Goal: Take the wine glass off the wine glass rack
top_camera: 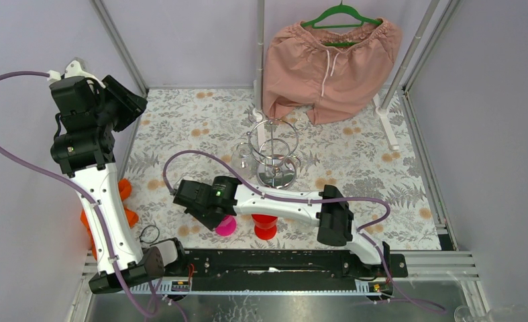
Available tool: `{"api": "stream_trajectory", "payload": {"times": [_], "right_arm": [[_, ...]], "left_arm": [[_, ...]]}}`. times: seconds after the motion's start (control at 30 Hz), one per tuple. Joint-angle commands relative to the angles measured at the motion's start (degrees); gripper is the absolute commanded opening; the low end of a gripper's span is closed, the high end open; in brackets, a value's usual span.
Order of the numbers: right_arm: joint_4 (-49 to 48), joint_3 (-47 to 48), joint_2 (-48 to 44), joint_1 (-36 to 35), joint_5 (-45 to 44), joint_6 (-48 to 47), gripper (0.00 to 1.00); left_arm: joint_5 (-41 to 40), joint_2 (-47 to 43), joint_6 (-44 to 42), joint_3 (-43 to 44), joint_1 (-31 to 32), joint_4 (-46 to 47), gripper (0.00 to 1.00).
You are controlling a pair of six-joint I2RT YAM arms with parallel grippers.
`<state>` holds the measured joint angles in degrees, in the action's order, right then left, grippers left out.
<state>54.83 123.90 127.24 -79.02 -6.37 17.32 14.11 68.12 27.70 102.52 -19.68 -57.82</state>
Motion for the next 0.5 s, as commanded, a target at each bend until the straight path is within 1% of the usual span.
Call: {"api": "stream_trajectory", "payload": {"times": [0.0, 0.47], "right_arm": [[0.0, 2.7, -0.1, -0.3, 0.4, 0.1, 0.0], [1.2, 3.7, 1.0, -0.3, 0.6, 0.5, 0.0]], "left_arm": [[-0.7, -0.8, -1.4, 0.9, -0.4, 0.7, 0.55], [-0.7, -1.6, -1.8, -0.3, -0.4, 0.8, 0.56]]}}
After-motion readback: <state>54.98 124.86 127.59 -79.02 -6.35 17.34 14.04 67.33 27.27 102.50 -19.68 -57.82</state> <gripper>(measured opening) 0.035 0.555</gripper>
